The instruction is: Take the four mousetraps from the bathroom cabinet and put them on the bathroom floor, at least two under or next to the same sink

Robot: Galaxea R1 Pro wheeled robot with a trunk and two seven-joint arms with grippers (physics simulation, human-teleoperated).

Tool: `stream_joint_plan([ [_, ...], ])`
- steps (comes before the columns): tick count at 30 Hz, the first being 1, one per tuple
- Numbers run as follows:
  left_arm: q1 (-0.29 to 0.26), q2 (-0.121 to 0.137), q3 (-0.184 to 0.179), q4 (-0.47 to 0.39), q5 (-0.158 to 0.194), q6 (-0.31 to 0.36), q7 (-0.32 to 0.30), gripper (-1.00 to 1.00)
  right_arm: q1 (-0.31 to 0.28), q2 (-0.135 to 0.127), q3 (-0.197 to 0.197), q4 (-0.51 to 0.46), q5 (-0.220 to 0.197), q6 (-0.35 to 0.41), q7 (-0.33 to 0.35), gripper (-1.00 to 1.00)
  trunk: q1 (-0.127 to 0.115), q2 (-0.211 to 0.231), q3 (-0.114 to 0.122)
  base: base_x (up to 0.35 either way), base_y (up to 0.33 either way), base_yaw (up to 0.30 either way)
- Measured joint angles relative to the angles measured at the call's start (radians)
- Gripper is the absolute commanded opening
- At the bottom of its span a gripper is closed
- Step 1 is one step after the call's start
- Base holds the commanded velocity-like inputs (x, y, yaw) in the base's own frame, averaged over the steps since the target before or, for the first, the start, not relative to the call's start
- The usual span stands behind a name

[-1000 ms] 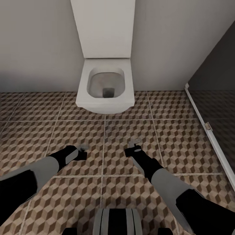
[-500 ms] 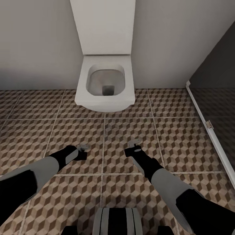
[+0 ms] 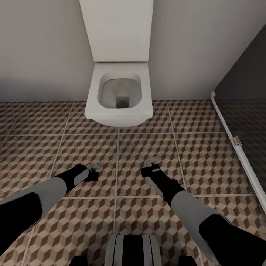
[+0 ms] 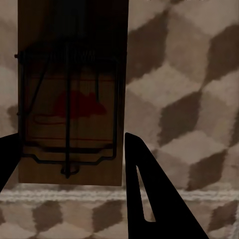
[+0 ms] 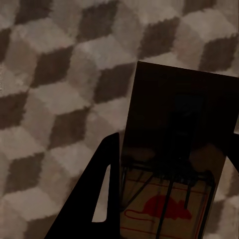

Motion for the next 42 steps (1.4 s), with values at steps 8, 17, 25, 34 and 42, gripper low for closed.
stream_joint_plan([
  [8, 0.0, 0.0, 0.002, -0.011, 0.0, 0.0, 0.0, -1.0, 0.0, 0.002, 0.001, 0.0, 0.001, -0.034, 0.0, -1.0, 0.0, 0.0, 0.0, 0.0, 0.0, 0.0],
  [17, 0.0, 0.001, 0.003, -0.055, -0.001, 0.0, 0.003, -1.0, 0.0, 0.004, 0.001, -0.015, 0.002, -0.037, 0.0, -1.0, 0.0, 0.0, 0.0, 0.0, 0.0, 0.0],
  [25, 0.0, 0.001, 0.004, -0.064, -0.002, -0.001, 0.003, -1.0, 0.0, 0.003, 0.001, -0.026, 0.002, -0.037, 0.0, -1.0, 0.0, 0.0, 0.0, 0.0, 0.0, 0.0],
  [34, 0.0, 0.003, 0.003, -0.065, -0.002, -0.001, 0.005, -1.0, 0.0, 0.005, 0.001, -0.026, 0.002, -0.037, 0.0, -1.0, 0.0, 0.0, 0.0, 0.0, 0.0, 0.0],
  [42, 0.0, 0.006, 0.004, -0.065, -0.002, -0.001, 0.007, -1.0, 0.0, 0.004, 0.001, -0.026, 0.002, -0.037, 0.0, -1.0, 0.0, 0.0, 0.0, 0.0, 0.0, 0.0],
])
